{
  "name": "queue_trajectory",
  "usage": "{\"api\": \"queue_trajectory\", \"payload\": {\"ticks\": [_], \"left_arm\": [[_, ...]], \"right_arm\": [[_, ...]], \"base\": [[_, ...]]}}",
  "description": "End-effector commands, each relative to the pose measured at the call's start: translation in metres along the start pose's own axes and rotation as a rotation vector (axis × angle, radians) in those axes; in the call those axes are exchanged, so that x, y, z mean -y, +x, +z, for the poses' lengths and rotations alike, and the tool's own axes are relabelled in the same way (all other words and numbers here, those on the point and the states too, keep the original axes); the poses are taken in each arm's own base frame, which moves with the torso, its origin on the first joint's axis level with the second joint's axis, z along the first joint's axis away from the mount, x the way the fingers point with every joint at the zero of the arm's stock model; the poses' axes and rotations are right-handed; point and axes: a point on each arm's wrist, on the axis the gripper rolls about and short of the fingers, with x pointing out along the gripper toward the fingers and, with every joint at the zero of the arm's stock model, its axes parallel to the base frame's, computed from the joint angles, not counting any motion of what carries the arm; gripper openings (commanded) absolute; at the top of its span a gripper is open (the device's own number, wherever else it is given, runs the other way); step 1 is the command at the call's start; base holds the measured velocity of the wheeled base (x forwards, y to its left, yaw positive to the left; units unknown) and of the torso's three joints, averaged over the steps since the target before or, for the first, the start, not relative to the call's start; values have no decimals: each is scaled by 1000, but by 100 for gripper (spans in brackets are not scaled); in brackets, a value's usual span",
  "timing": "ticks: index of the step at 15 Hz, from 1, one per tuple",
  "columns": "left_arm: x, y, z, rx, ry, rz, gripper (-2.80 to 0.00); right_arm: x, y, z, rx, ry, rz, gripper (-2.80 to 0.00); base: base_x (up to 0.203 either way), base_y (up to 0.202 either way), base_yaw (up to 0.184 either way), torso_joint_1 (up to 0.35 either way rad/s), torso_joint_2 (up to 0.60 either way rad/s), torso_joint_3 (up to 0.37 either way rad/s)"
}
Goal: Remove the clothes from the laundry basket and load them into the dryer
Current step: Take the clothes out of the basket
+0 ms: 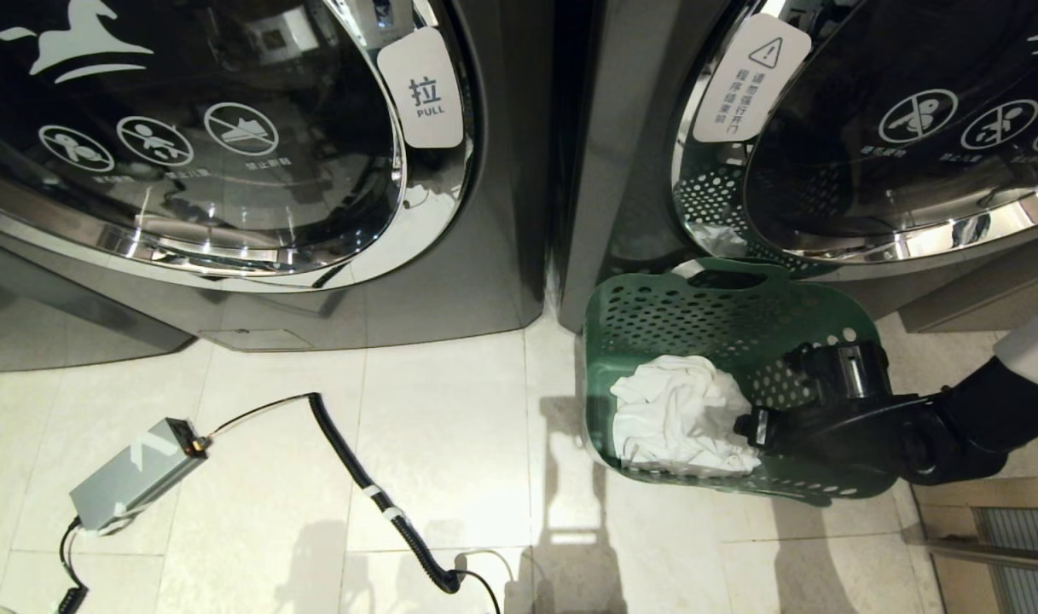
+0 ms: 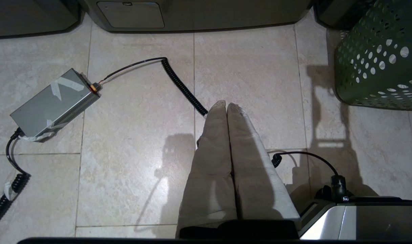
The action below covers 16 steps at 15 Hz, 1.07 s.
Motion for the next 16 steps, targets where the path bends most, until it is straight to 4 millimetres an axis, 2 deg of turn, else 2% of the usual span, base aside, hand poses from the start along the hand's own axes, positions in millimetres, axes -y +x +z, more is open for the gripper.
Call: {"api": "queue_trajectory", "payload": {"ticks": [1, 4, 6, 8, 16], "left_arm": [[0, 0, 0, -1, -1, 1, -280], [0, 0, 0, -1, -1, 1, -280], [0, 0, 0, -1, -1, 0, -280], [0, 0, 0, -1, -1, 0, -280], [0, 0, 0, -1, -1, 1, -280]], "right_arm": [[2, 27, -3, -14, 1, -26, 0], [-3, 55, 13, 46, -4, -33, 0], [-3, 77, 16, 68, -8, -59, 0], [-2, 95, 11, 69, -25, -98, 0], [-4, 134, -10, 62, -80, -204, 0]], "base": [[0, 0, 0, 0, 0, 0], [0, 0, 0, 0, 0, 0], [0, 0, 0, 0, 0, 0], [0, 0, 0, 0, 0, 0], [0, 0, 0, 0, 0, 0]]}}
